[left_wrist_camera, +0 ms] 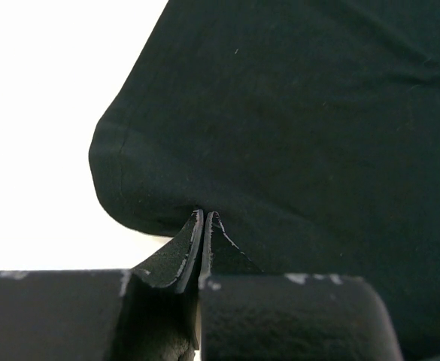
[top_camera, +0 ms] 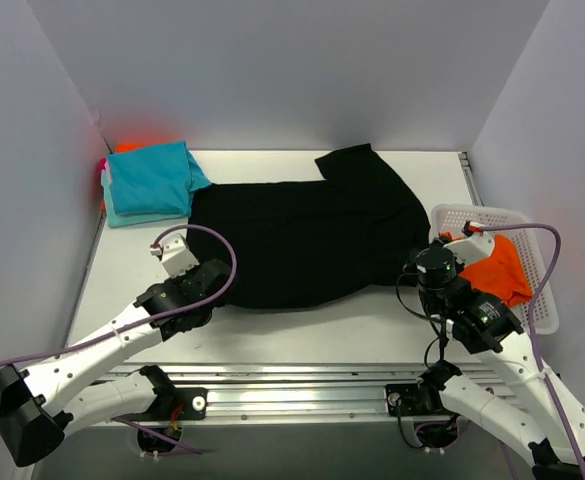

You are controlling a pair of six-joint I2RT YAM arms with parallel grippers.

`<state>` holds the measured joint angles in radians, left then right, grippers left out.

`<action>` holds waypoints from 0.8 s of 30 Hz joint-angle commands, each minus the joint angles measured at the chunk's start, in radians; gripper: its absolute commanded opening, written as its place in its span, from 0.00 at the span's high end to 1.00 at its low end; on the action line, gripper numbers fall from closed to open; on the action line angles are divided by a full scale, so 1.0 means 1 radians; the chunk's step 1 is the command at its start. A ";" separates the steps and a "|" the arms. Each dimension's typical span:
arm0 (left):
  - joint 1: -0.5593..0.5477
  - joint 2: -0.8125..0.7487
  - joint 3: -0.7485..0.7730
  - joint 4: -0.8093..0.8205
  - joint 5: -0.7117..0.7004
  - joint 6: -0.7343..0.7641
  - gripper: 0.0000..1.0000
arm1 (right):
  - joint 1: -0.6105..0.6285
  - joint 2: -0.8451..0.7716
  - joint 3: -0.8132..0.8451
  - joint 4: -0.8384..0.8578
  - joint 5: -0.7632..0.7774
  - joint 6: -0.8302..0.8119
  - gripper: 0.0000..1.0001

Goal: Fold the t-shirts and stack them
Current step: Fold the tshirt

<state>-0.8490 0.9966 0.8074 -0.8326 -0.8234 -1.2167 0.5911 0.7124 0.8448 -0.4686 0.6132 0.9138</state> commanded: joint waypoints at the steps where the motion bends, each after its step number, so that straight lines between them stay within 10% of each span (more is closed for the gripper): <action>1: 0.071 0.010 0.055 0.156 0.033 0.156 0.98 | 0.004 0.030 0.013 0.091 0.115 -0.006 1.00; 9: 0.204 0.071 0.050 0.421 0.124 0.305 0.98 | -0.069 0.260 0.007 0.254 0.163 0.002 1.00; 17: 0.470 0.540 0.179 0.702 0.367 0.431 0.98 | -0.278 0.825 0.221 0.424 0.065 -0.001 1.00; 19: 0.534 0.702 0.307 0.698 0.473 0.463 0.93 | -0.310 0.963 0.365 0.410 0.062 -0.036 0.81; 20: 0.545 0.750 0.356 0.681 0.492 0.471 0.43 | -0.319 1.010 0.419 0.389 0.071 -0.044 0.55; 21: 0.553 0.789 0.402 0.640 0.501 0.471 0.30 | -0.327 1.050 0.474 0.345 0.079 -0.052 0.01; 24: 0.571 0.824 0.470 0.648 0.509 0.470 0.13 | -0.356 1.160 0.667 0.242 0.117 -0.052 0.00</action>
<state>-0.2878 1.8431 1.1973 -0.2314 -0.3851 -0.7826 0.2581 1.8477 1.3609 -0.1406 0.6582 0.8757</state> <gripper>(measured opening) 0.821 0.987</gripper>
